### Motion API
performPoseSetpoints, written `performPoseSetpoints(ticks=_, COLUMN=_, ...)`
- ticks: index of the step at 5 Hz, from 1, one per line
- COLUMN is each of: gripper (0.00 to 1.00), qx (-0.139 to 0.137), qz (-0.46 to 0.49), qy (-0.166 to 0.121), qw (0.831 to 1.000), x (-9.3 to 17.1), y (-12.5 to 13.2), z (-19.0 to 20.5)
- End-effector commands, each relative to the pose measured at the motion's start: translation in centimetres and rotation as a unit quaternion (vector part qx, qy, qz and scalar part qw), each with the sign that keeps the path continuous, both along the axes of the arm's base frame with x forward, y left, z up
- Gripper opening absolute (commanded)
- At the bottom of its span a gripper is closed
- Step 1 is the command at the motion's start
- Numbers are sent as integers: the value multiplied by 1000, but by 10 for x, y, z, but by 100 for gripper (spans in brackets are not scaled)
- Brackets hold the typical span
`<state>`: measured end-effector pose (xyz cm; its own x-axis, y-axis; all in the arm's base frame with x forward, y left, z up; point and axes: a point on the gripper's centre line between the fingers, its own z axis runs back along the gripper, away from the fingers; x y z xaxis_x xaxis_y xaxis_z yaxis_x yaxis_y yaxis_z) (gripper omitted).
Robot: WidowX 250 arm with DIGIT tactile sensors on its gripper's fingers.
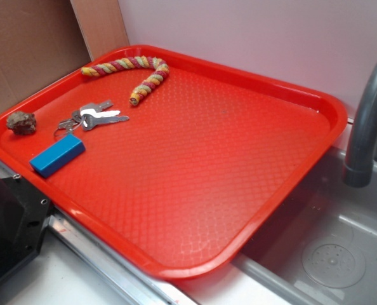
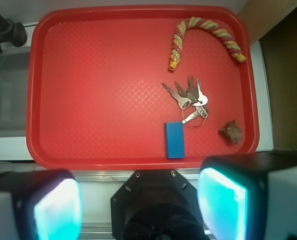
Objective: Grab the rock.
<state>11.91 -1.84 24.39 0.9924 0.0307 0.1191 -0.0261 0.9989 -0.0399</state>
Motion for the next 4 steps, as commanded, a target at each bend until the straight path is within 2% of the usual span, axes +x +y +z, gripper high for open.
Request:
performPoseSetpoints(ticks=1, gripper=100, qx=0, qz=0, qy=0, qw=1000, x=0, y=0, z=0)
performPoseSetpoints(ticks=2, gripper=100, qx=12, qz=11, qy=-7, qw=1000, x=3, y=27, z=-10)
performPoseSetpoints(ticks=3, gripper=100, qx=22, qz=13, qy=-26, qw=999, x=7, y=53, z=-24)
performPoseSetpoints(ticks=4, gripper=100, qx=44, qz=17, qy=-30, qw=998, x=10, y=78, z=-42)
